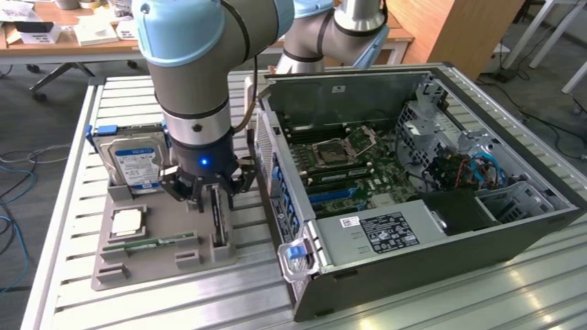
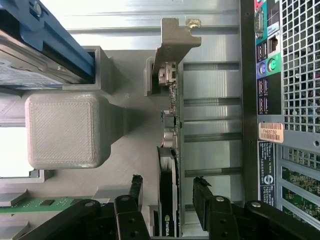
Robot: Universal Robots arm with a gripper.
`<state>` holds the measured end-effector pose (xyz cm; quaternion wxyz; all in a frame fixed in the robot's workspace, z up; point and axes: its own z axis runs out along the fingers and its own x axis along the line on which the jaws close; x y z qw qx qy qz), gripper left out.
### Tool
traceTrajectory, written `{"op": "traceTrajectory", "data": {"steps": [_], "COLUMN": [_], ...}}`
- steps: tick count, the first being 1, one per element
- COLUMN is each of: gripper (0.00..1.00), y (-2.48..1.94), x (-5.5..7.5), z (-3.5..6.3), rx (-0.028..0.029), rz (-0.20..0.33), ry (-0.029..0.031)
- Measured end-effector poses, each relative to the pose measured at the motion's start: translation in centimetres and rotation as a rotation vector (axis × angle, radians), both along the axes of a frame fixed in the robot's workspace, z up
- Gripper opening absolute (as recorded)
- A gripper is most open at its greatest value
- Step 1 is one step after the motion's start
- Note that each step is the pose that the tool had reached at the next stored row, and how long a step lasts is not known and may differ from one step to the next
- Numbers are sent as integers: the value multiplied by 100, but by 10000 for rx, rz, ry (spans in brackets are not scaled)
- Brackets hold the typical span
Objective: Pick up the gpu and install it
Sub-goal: 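Pick up the gpu and move the gpu toward the slot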
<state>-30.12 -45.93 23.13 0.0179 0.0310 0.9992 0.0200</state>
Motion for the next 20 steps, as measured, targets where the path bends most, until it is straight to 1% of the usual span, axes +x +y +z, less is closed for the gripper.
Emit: {"op": "traceTrajectory", "data": {"steps": [3,4,12,15,20], "gripper": [52,45,45,45,45], "y": [0,0,-4,-22,-22], "x": [0,0,0,0,-1], "z": [0,0,-1,0,-1], "rx": [0,0,0,-1,0], "rz": [0,0,0,1,0], "ry": [0,0,0,0,-1]}}
